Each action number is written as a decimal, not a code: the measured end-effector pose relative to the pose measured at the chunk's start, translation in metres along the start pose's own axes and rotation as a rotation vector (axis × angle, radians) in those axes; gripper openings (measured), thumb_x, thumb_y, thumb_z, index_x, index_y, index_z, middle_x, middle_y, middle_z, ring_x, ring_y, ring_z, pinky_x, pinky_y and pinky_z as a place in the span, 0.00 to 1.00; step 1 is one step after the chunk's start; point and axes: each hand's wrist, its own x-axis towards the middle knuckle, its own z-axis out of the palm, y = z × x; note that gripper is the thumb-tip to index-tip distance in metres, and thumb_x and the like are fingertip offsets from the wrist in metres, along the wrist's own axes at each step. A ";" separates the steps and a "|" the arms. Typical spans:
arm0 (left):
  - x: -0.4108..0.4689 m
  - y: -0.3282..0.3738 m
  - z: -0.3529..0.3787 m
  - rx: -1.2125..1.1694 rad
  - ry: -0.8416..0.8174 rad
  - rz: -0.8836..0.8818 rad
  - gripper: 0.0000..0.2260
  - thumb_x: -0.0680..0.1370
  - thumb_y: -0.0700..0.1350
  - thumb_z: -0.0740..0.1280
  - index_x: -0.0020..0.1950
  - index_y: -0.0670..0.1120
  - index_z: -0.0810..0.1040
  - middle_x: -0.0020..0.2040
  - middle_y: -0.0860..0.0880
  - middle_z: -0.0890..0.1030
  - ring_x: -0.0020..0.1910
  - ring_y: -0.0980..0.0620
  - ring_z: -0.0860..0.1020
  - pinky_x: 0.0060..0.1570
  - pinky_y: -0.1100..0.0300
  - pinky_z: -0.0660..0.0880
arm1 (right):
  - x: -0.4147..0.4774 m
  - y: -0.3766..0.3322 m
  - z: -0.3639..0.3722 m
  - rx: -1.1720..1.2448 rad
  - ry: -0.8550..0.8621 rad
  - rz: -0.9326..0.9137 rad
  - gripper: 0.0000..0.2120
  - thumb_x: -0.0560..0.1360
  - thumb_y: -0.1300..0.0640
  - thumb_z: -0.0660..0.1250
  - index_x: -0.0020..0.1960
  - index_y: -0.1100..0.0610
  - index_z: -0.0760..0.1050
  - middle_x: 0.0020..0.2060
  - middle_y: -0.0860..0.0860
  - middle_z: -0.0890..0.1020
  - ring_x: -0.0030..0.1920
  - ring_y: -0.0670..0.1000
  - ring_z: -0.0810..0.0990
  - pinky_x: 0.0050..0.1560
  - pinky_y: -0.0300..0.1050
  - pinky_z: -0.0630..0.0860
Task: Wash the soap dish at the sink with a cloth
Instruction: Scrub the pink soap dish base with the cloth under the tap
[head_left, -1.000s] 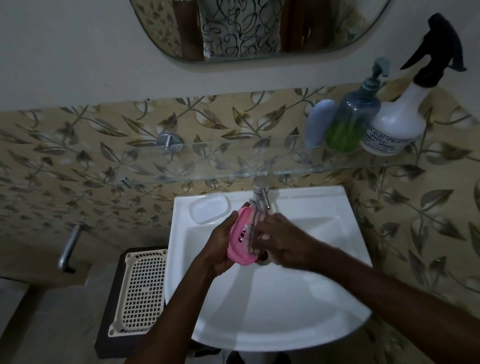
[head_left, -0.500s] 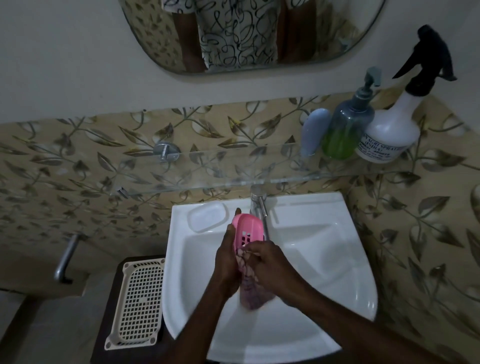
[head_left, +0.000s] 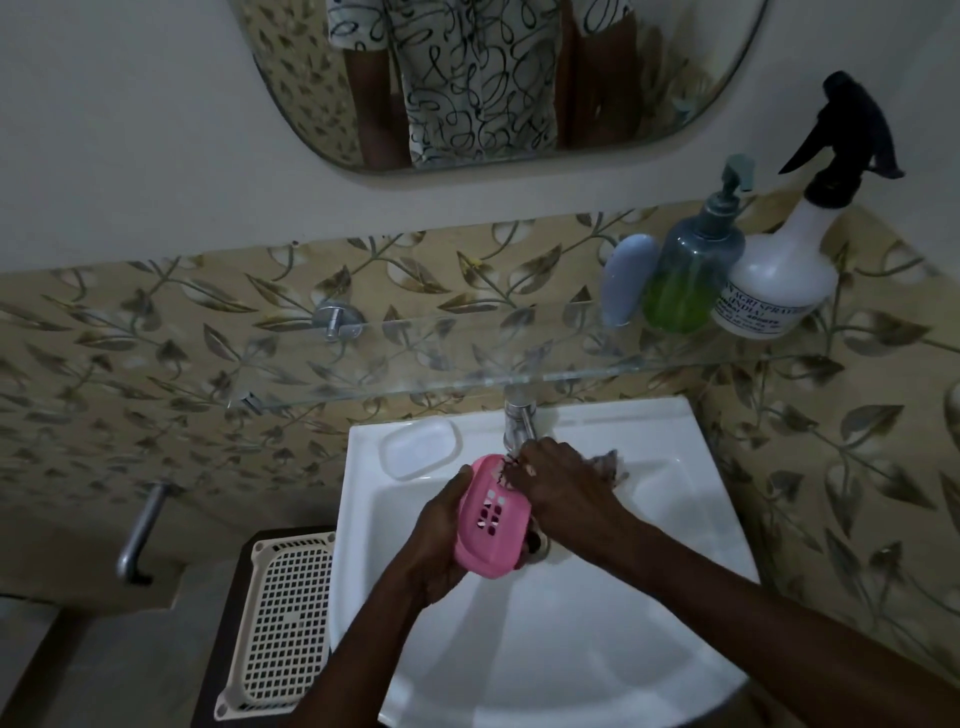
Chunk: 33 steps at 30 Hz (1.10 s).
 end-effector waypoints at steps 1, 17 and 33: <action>-0.002 -0.001 0.002 -0.015 -0.024 -0.017 0.26 0.83 0.57 0.55 0.68 0.38 0.74 0.56 0.31 0.81 0.47 0.34 0.81 0.42 0.42 0.83 | 0.001 0.001 -0.003 -0.030 0.044 -0.024 0.12 0.65 0.61 0.75 0.48 0.61 0.83 0.40 0.57 0.82 0.39 0.58 0.81 0.36 0.48 0.77; 0.010 -0.022 0.012 0.195 0.159 0.226 0.17 0.83 0.57 0.56 0.60 0.54 0.82 0.54 0.44 0.87 0.58 0.42 0.83 0.54 0.50 0.80 | -0.012 -0.059 0.006 0.151 -0.254 0.523 0.14 0.71 0.53 0.74 0.52 0.61 0.81 0.45 0.57 0.84 0.42 0.55 0.85 0.43 0.44 0.81; -0.020 0.047 -0.012 0.108 -0.420 -0.107 0.41 0.67 0.60 0.77 0.71 0.37 0.70 0.59 0.32 0.76 0.49 0.34 0.80 0.47 0.42 0.79 | -0.014 0.014 -0.057 1.569 -0.351 0.450 0.14 0.75 0.69 0.66 0.60 0.67 0.77 0.49 0.64 0.85 0.47 0.60 0.86 0.48 0.50 0.84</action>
